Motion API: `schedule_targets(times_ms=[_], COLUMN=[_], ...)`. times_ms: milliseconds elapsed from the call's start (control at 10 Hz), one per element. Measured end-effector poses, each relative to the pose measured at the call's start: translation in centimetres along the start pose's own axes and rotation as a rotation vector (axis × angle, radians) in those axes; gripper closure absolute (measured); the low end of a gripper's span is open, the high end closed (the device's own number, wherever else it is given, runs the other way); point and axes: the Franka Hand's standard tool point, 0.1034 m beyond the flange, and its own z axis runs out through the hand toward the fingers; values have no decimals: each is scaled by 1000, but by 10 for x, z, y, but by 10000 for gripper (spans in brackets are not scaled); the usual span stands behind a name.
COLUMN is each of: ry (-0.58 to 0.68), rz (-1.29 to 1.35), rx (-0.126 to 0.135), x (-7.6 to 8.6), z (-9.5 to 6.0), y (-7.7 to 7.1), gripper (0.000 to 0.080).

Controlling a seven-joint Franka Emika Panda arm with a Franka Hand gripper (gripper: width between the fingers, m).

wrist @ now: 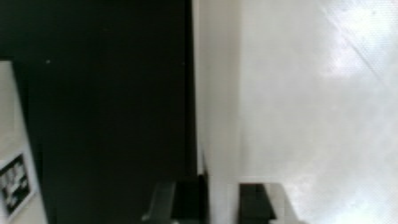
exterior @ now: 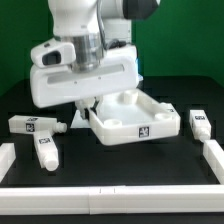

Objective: Assemble desk

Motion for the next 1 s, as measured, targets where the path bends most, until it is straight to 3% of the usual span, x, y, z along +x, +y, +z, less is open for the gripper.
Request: schedule_targets(times_ms=[100,200,300,500,700,800,1000], ry=[-16,-54,-89,-87,-96,-97,-113], rz=[46,197,330,287,453,523,905], rx=[23,58,74,74,71,66,43], x=[1,9,14,13,13,13,22], z=[-16,-41,-47,-42,-40,-40,-42], y=[-1,-3,-8,-7,-6,5,8], gripper=[746,746,746,746,746,746,746])
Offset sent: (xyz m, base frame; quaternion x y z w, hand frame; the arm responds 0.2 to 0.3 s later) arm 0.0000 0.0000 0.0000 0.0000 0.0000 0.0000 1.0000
